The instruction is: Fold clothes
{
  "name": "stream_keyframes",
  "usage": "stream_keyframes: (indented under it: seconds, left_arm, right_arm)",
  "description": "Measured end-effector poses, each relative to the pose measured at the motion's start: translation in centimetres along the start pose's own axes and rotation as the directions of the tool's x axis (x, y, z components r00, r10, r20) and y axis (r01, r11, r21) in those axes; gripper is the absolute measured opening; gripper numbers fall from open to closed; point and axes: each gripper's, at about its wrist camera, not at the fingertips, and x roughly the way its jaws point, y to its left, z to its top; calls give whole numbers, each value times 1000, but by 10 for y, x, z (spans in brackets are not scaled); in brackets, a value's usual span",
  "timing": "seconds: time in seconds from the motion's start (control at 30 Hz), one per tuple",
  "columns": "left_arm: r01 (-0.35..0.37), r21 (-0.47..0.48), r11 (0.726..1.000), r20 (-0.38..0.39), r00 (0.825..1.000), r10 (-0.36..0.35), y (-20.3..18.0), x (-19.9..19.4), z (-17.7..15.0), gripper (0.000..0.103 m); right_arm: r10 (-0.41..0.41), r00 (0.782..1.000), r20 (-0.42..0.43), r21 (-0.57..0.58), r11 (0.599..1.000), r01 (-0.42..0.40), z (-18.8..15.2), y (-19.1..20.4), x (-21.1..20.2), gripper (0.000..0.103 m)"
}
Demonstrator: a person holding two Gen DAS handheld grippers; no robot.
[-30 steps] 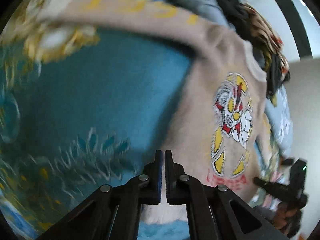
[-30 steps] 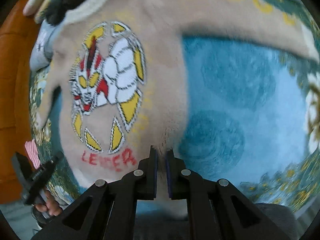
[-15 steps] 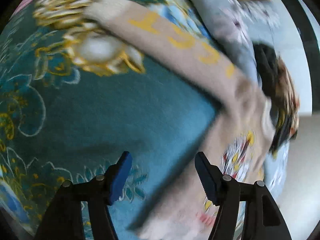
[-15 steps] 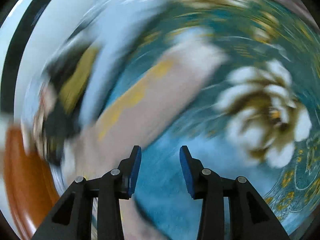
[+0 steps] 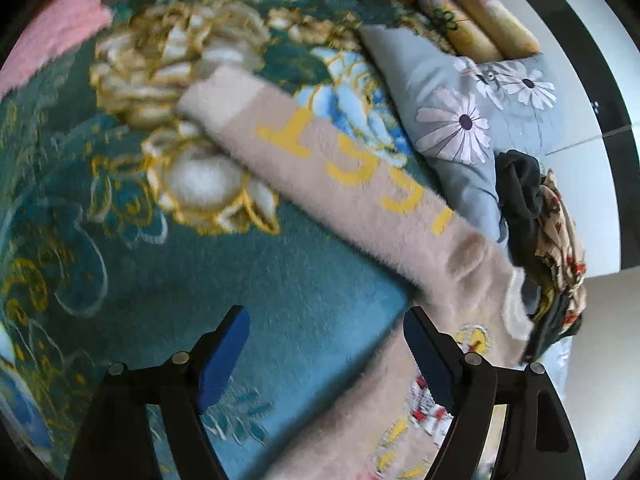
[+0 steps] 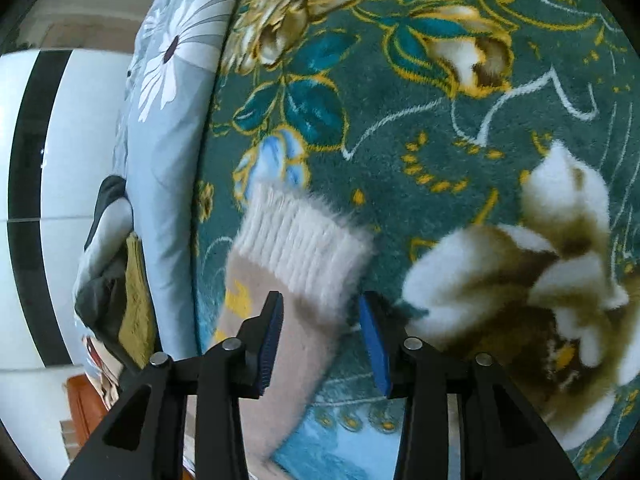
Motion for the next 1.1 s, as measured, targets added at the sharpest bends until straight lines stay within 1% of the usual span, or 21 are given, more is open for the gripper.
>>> stream_keyframes:
  seconds: [0.03,0.07,0.13,0.17,0.23,0.27,0.3,0.37,0.4,0.47,0.53,0.6,0.7,0.8,0.87,0.93,1.03,1.1]
  left_arm:
    - [-13,28,1000,12,1000,13,0,-1,1,82]
    - [-30,58,998,25,999,29,0,-2,1,82]
    - [-86,135,987,58,995,79,-4,-2,4,82]
    - [-105,152,983,72,993,95,-5,-1,6,82]
    - [-147,170,974,107,986,130,-2,0,11,82]
    - [-170,174,970,124,981,150,-1,1,14,82]
    - [-199,162,967,136,975,178,3,1,18,82]
    - [-234,134,963,131,967,217,12,3,26,81]
    - [-231,115,966,125,968,217,17,3,29,81]
    - [-216,78,973,120,971,206,29,2,36,81]
    - [-195,42,980,121,975,189,40,1,42,81]
    - [-171,30,985,116,979,167,48,1,46,81]
    - [-134,5,991,95,987,133,61,2,51,81]
    - [-77,-55,995,54,995,80,76,3,53,81]
    - [-43,-87,995,45,998,47,84,0,53,81]
    - [-22,-98,995,53,998,28,91,-6,52,81]
    - [-2,-93,996,48,999,6,99,-9,55,81]
    - [-6,-98,995,56,998,11,104,-9,59,81]
  right_arm:
    - [-7,1000,2,1,1000,7,2,2,-1,8]
    - [-23,1000,9,-18,1000,24,3,8,-5,7]
    - [-17,999,39,-119,993,21,-5,35,-18,7]
    - [-2,998,57,-204,979,14,-14,58,-27,7]
    - [37,996,84,-369,929,-4,-37,103,-43,7]
    - [78,994,78,-444,895,-35,-54,128,-51,7]
    - [121,991,64,-519,852,-70,-75,154,-59,7]
    - [213,977,4,-664,731,-157,-129,207,-72,7]
    - [243,969,-33,-717,670,-192,-156,227,-76,6]
    - [273,956,-111,-770,584,-256,-201,256,-74,6]
    - [267,944,-194,-797,518,-310,-249,280,-61,6]
    - [219,946,-239,-819,478,-318,-292,294,-40,6]
    - [96,960,-264,-847,452,-279,-342,290,2,6]
    - [-28,959,-281,-874,421,-244,-392,287,45,6]
    - [-112,951,-287,-891,396,-223,-425,285,73,6]
    - [-194,938,-287,-906,374,-200,-455,282,101,6]
    - [-302,917,-260,-919,370,-139,-469,266,135,7]
    - [-334,910,-244,-924,365,-114,-475,259,142,7]
